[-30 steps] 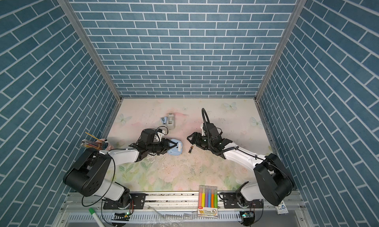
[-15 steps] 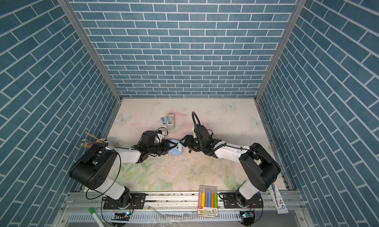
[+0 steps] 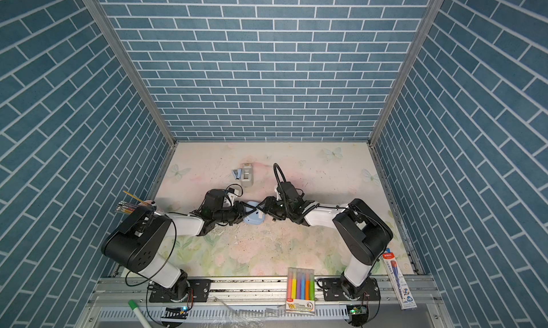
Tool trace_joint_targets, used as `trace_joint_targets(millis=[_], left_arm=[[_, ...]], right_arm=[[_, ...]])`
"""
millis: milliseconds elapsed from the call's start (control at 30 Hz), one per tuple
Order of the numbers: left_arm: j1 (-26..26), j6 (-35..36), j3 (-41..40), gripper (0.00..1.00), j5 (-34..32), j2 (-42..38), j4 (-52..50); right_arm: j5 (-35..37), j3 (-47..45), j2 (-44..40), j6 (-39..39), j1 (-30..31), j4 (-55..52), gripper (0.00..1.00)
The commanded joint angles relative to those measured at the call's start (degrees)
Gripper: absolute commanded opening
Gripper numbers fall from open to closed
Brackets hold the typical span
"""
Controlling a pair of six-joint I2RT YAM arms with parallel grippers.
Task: Insert the battery into the alarm
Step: Remove the cover from the alarm.
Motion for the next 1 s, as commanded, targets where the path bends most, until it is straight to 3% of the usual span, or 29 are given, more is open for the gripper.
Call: trace_joint_targets(millis=[0,967], left_arm=[[-0.2,0.3,-0.7,0.0,-0.1,0.7,0.5],[-0.1,0.2,-0.7,0.0,0.1,1.2,1.3]], right_arm=[[-1.3,0.9,1.3,2.7,0.5,3.2,0.57],[-4.1,-5.1,3.2,11.2,1.8,17.0,0.53]])
